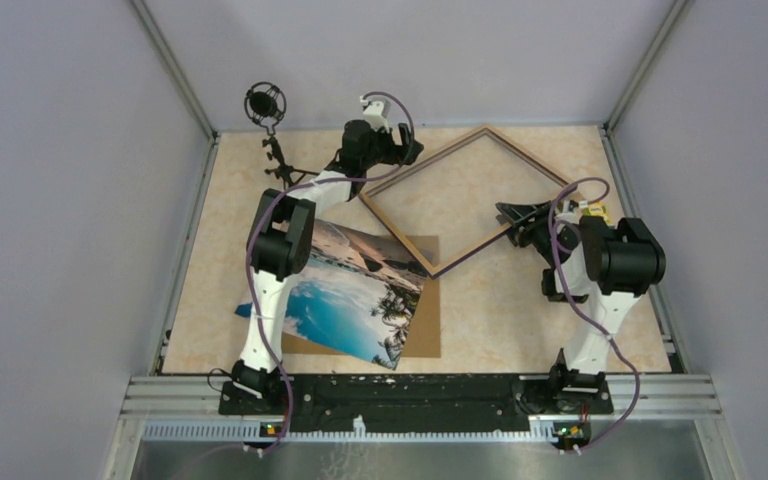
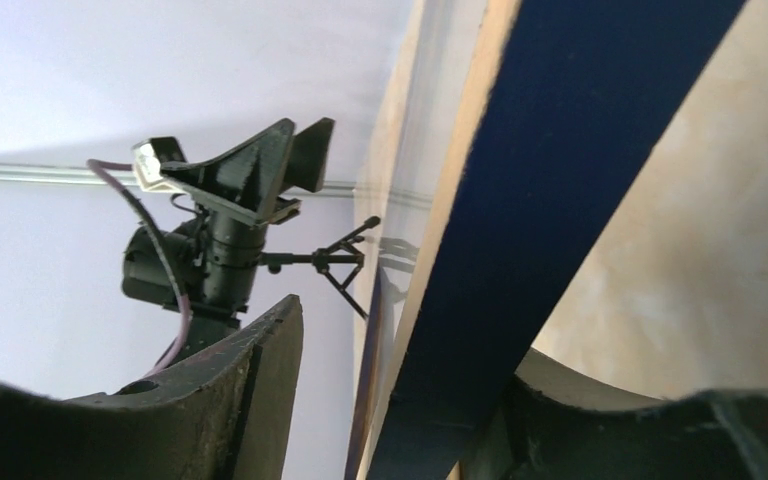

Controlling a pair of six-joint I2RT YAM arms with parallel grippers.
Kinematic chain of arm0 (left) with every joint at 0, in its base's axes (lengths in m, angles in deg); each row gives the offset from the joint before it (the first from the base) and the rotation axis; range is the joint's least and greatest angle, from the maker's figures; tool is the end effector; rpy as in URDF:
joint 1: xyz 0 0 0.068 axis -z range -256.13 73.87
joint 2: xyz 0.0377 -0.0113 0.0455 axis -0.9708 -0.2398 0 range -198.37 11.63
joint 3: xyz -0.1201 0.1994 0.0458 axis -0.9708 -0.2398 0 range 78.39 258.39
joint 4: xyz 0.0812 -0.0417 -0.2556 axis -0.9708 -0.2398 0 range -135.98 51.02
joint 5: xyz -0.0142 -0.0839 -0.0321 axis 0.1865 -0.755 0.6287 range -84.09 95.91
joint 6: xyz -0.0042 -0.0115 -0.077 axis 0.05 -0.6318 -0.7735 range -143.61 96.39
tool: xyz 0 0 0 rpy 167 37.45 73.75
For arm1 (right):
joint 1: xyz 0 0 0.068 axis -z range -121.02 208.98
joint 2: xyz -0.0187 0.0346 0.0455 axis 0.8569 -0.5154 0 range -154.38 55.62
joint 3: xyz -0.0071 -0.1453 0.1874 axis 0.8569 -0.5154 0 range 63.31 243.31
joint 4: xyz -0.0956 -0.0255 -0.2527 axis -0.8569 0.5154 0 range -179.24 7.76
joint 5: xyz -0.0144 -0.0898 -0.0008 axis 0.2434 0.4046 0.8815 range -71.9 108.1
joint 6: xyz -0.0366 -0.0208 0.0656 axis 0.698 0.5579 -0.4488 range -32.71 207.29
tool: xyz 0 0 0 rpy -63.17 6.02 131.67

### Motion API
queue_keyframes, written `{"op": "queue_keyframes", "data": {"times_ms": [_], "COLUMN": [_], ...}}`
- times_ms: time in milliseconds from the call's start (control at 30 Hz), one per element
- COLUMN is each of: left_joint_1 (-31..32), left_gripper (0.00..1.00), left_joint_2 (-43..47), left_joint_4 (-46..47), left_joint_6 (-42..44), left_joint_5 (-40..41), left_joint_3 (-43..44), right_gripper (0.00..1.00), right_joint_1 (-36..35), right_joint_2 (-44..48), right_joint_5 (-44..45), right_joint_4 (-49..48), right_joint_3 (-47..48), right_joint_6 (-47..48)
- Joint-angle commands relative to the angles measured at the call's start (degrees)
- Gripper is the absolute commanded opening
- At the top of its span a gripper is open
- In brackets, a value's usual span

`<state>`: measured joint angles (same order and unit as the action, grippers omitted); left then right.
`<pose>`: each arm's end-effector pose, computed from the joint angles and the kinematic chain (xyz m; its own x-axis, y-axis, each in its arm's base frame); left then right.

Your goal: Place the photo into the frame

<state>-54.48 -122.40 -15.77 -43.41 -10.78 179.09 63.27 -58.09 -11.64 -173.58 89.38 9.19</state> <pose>0.5135 -0.2243 0.1622 -0.3625 -0.2052 -0.9091 0.5242 0.7616 -0.3809 0.3150 0.0093 0.0609 -0.4314 0.8845 -0.1778 -0.0321 0.1819 0.9828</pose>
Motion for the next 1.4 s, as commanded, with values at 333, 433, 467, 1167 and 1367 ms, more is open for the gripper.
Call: {"op": "queue_keyframes", "data": {"times_ms": [333, 433, 467, 1167, 1367], "left_joint_1": [-0.12, -0.12, -0.14, -1.44, -1.12], "left_gripper": [0.98, 0.98, 0.98, 0.98, 0.97], "left_joint_2": [1.86, 2.00, 2.11, -12.13, -13.47], "left_joint_4": [5.79, 5.85, 5.96, -13.14, -14.64], "left_joint_6": [-1.54, -1.94, -2.18, -5.55, -5.39], "left_joint_5": [-1.72, -2.22, -2.23, -1.95, 0.19], "left_joint_3": [-1.99, -1.83, -1.87, 24.90, 24.89], "right_gripper": [0.51, 0.46, 0.45, 0.43, 0.41], "right_joint_1": [0.06, 0.10, 0.07, 0.10, 0.10], "right_joint_2": [5.37, 4.98, 4.53, 3.75, 2.12], "right_joint_5": [3.87, 5.01, 4.85, 1.16, 0.34], "right_joint_4": [-14.29, -14.30, -14.32, -14.30, -14.35], "right_joint_3": [3.35, 3.07, 3.29, 5.55, 5.75], "right_joint_6": [-6.33, -6.70, -6.93, -6.94, -6.88]}}
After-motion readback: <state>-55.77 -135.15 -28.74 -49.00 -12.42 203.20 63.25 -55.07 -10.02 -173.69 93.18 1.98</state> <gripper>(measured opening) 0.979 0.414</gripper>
